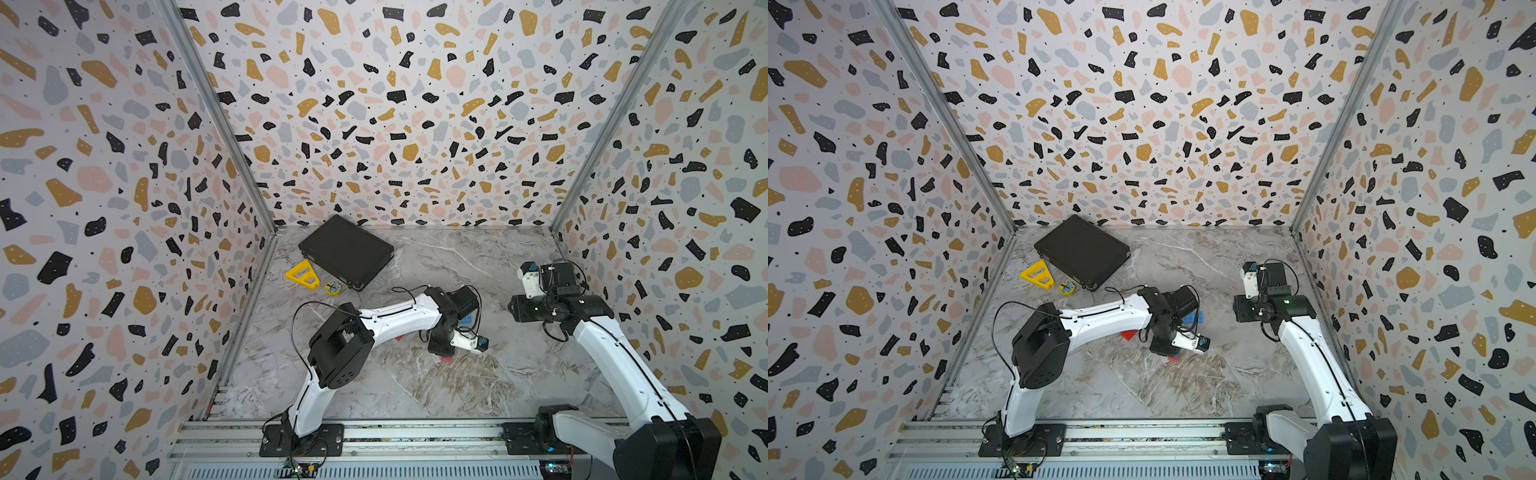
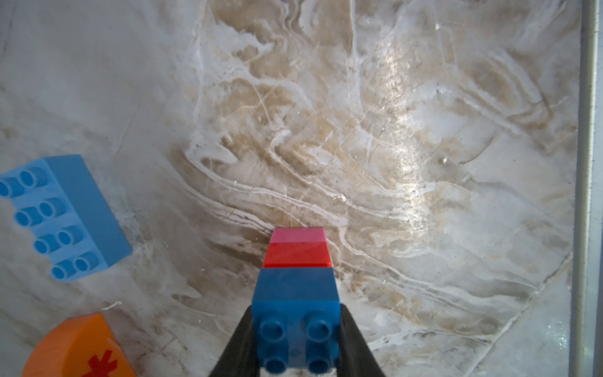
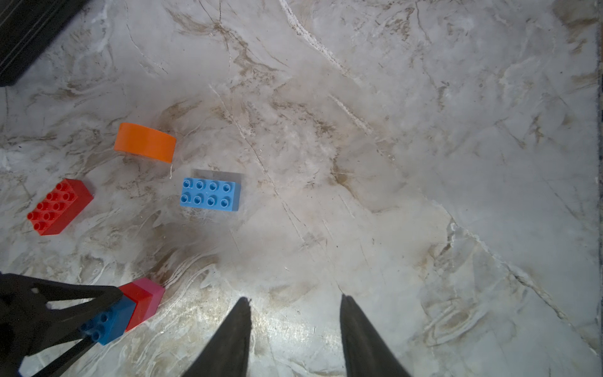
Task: Assemble an ice cream with lego
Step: Assemble the lego brick with the lego brick.
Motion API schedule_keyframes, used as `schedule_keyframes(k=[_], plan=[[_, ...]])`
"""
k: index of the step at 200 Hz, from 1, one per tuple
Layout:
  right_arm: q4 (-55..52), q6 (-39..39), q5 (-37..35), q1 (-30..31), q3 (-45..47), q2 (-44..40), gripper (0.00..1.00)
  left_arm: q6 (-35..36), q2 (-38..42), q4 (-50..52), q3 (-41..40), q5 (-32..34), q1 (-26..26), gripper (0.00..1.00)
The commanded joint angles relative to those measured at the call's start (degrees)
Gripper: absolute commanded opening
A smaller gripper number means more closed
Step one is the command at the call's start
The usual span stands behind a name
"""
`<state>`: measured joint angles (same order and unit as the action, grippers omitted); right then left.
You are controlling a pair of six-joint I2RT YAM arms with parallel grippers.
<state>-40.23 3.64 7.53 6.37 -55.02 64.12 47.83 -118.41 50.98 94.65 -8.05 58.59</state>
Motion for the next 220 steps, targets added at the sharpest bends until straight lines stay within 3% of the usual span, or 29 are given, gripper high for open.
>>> schedule_keyframes(k=[1, 83, 167, 220], plan=[[-0.05, 0.49, 0.47, -0.2, 0.34, -1.14, 0.48, 1.76, -3.91, 5.76, -2.24, 0.6, 0.9, 0.28], [0.19, 0.58, 0.91, -0.15, 0.36, -1.23, 0.47, 2.5, -7.14, 10.04, -2.77, 3.83, 1.35, 0.27], [0.24, 0.49, 0.99, -0.21, 0.36, -1.19, 0.47, 2.87, -9.77, 14.93, -0.43, 0.52, 1.44, 0.28], [0.24, 0.49, 0.9, -0.24, 0.33, -1.01, 0.48, 1.04, -5.27, 13.94, 0.24, 0.08, 1.44, 0.39]])
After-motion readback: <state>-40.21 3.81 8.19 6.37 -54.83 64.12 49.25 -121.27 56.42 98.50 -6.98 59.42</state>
